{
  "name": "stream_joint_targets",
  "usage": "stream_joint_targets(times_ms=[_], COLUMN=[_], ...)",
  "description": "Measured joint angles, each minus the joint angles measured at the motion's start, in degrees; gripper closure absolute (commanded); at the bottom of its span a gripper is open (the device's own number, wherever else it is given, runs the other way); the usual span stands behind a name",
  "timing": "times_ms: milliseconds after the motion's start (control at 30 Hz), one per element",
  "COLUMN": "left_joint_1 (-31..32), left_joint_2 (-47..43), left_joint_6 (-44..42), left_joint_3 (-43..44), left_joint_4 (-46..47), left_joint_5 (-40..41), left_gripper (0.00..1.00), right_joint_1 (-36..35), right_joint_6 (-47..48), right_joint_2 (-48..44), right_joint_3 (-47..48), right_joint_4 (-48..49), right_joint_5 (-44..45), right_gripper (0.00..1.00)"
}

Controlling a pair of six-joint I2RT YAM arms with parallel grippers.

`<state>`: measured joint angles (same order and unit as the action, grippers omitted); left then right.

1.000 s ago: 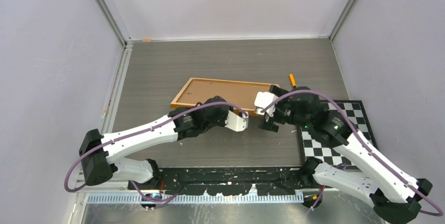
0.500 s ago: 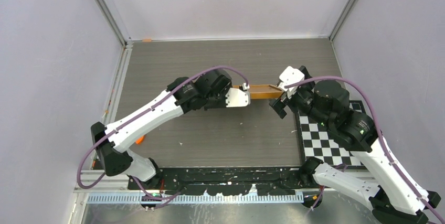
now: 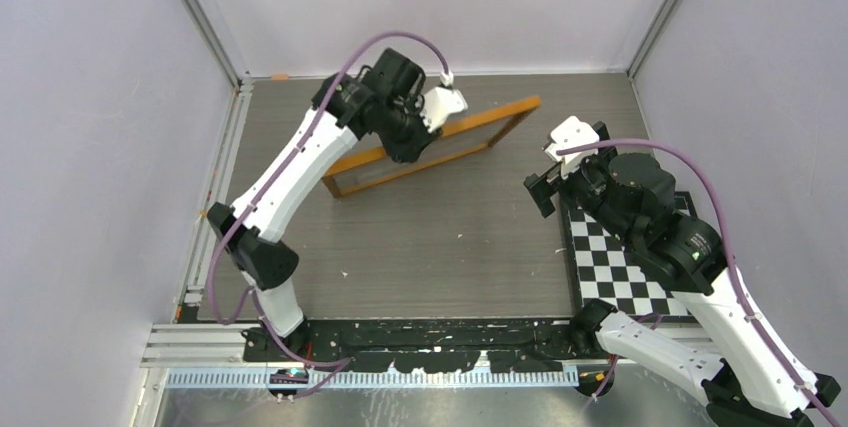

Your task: Take the photo out of the frame

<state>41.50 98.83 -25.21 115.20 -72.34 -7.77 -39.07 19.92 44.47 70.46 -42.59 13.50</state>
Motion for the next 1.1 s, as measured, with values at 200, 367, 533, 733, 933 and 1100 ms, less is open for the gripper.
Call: stream_joint_targets(times_ms=[200, 367, 533, 733, 933, 1100], left_joint_1=[-10.1, -17.2, -22.9, -27.5, -31.4, -34.5], left_joint_2=[8.5, 11.8, 13.5, 14.4, 16.2, 18.8], left_joint_6=[5.1, 7.4, 9.1, 9.8, 11.5, 13.3], left_joint_3=[12.6, 17.7, 20.0, 20.1, 20.2, 22.2], left_joint_4=[-1.7, -3.0, -3.3, -3.2, -3.2, -3.7], left_joint_5=[-10.5, -16.3, -23.5, -34.4, -45.2, -51.6], left_gripper=[1.00, 1.00, 1.00, 1.00, 1.00, 1.00], right_joint_1=[0.3, 0.6, 0.7, 0.7, 1.1, 1.7], right_joint_6=[0.1, 0.3, 0.5, 0.5, 0.0, -0.6], right_joint_2=[-0.2, -0.2, -0.2, 0.3, 1.8, 4.1], right_joint_3=[-0.7, -1.3, -2.0, -2.3, -2.3, -2.3], right_joint_4=[-0.9, -2.0, -2.3, -2.5, -2.6, -2.6], right_joint_5=[0.0, 0.0, 0.0, -0.1, -0.3, -0.7], right_gripper=[0.00, 0.00, 0.00, 0.00, 0.00, 0.00])
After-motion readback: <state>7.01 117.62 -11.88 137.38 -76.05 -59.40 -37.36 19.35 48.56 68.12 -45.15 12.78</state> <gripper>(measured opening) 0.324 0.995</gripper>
